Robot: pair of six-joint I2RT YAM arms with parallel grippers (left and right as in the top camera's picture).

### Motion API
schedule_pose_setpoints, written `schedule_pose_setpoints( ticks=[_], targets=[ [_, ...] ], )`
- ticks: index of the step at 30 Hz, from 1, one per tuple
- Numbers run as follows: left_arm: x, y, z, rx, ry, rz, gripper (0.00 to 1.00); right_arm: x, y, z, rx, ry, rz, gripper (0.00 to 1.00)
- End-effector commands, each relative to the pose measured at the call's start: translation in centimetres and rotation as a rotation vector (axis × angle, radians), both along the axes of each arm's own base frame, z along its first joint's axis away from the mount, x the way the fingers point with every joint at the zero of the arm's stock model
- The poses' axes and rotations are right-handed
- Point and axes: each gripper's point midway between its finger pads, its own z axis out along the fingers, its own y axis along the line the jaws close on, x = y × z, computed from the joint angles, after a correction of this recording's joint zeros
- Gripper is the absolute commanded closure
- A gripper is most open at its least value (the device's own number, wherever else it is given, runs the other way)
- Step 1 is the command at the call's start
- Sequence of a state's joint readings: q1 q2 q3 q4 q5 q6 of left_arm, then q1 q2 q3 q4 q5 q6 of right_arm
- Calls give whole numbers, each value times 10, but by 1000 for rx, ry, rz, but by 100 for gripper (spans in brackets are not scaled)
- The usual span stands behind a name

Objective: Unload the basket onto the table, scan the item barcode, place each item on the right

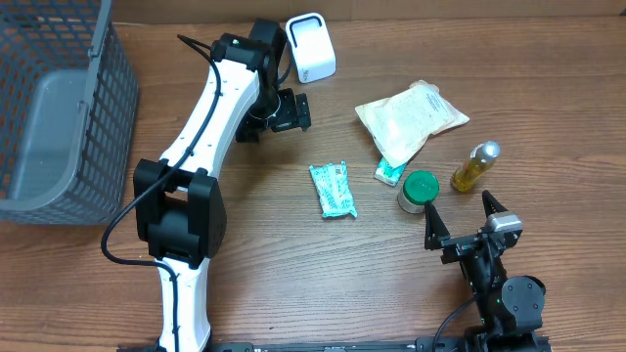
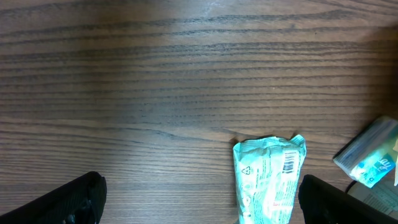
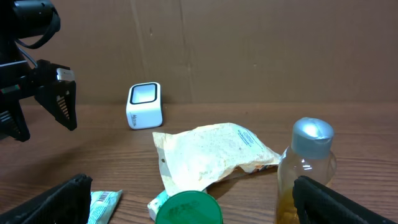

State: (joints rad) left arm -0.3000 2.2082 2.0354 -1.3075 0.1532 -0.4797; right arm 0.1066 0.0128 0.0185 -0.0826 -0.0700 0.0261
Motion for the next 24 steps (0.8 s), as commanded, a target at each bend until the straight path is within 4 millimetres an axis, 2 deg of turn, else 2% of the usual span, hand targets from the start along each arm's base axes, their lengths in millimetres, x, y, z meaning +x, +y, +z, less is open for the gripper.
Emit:
schedule_pose_setpoints(
  ticks=[1, 4, 7, 15, 20, 24],
  targets=[
    [3, -1, 14, -5, -41, -9, 0, 0, -1, -2, -1, -2, -9, 0],
    [2, -3, 24, -11, -62, -15, 0, 0, -1, -2, -1, -2, -9, 0],
    [1, -3, 43, -25, -105, -15, 0, 0, -1, -2, -1, -2, -9, 0],
    [-13, 1, 128, -84, -295, -14, 0, 0, -1, -2, -1, -2, -9, 0],
    [-26, 6, 171, -115, -395, -14, 0, 0, -1, -2, -1, -2, -9, 0],
    [-32, 7, 185, -125, -426, -13, 0, 0, -1, -2, -1, -2, -9, 0]
  ],
)
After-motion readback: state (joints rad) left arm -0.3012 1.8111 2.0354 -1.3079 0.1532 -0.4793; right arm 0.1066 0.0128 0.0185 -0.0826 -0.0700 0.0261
